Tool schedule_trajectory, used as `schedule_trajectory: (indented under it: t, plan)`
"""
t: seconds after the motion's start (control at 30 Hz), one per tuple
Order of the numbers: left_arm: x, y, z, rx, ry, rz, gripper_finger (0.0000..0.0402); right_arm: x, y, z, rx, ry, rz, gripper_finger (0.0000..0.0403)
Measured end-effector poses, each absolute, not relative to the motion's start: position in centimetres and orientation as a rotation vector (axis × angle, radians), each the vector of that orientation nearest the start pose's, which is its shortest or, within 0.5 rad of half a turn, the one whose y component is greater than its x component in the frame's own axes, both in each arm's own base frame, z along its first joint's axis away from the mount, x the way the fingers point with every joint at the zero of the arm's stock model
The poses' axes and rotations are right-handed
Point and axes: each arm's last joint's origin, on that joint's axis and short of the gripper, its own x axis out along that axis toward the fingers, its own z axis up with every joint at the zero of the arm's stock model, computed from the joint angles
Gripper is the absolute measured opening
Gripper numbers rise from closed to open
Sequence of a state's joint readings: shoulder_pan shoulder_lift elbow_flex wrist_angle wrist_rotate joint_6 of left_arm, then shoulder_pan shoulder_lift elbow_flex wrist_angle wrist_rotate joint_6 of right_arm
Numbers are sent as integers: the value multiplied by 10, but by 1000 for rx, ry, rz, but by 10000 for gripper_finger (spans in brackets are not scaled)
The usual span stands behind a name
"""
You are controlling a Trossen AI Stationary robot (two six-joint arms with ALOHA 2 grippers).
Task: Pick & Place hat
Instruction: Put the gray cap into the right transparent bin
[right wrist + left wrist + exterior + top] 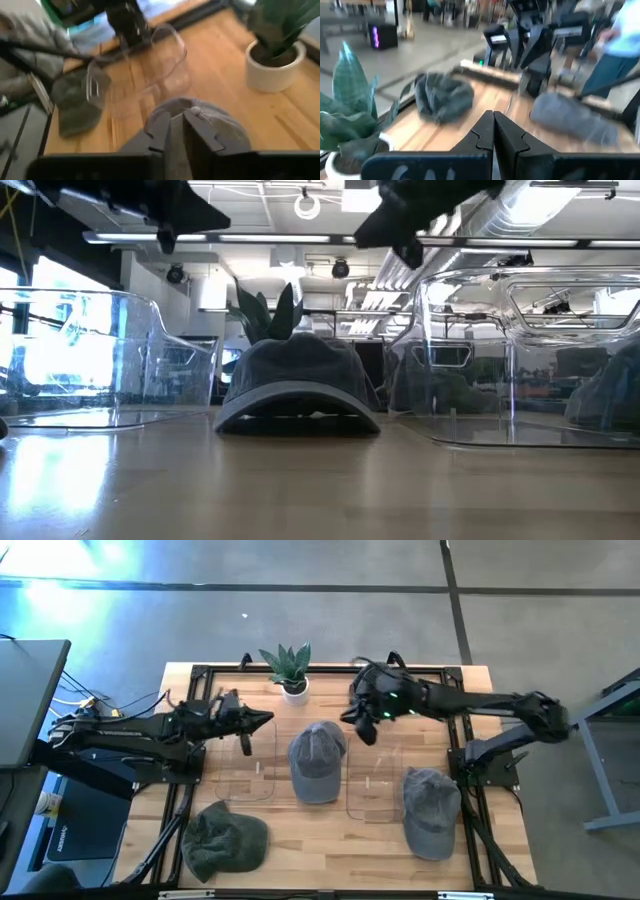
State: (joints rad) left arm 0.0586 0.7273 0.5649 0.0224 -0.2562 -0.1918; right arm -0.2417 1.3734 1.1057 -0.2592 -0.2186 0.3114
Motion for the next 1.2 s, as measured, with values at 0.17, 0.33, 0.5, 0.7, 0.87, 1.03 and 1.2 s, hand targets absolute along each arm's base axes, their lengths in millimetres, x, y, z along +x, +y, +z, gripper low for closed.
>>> schedule_trajectory:
  t: [0.17,0.33,0.5,0.7,0.87,1.03,1.2]
  plan:
    - [178,18,301,-160,323,346,0,336,-85,290,438,637,7,158]
    - [177,18,303,-224,488,371,7,369,-94,259,419,733,115,251]
    - [173,15,295,-326,574,317,39,388,-100,234,332,807,108,308]
    - [170,14,291,-388,621,317,117,388,-104,219,303,901,93,318]
    - [172,14,289,-393,631,318,188,390,-105,206,251,943,115,319]
    - [176,14,286,-391,648,322,228,394,-105,192,277,964,146,319]
    - [186,15,283,-384,651,320,234,394,-107,194,351,923,244,290]
